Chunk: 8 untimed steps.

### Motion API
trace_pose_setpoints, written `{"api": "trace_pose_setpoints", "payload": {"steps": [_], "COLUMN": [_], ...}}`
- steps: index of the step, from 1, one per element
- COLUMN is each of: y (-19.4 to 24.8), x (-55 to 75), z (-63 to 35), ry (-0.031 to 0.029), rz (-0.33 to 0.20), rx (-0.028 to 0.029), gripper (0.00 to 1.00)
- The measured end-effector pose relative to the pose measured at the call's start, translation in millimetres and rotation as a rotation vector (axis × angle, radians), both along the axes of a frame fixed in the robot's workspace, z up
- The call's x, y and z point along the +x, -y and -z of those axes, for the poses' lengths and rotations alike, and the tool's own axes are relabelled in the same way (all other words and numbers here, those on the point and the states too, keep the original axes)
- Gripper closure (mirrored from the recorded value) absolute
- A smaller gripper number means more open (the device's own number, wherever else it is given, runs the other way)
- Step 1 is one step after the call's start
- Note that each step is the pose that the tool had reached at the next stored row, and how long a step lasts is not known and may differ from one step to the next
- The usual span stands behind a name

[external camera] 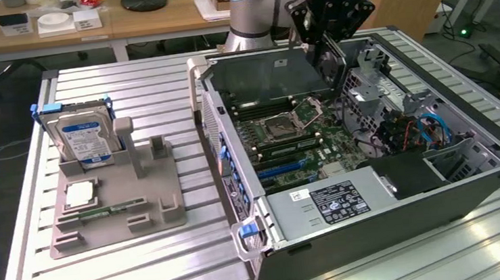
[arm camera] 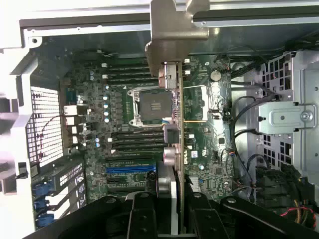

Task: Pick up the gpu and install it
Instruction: 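Pick up the gpu and move the gpu toward the slot, then insert the gpu into the slot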

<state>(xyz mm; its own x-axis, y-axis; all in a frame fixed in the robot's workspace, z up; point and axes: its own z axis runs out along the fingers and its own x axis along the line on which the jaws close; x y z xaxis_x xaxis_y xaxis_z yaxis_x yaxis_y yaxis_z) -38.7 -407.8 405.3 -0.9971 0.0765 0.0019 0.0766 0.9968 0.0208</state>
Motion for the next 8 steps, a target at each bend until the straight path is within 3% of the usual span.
{"api": "trace_pose_setpoints", "payload": {"steps": [8], "y": [0.0], "x": [0.0], "z": [0.0], "ry": [-0.0003], "rz": [0.000], "rx": [0.0001], "gripper": [0.72]}}
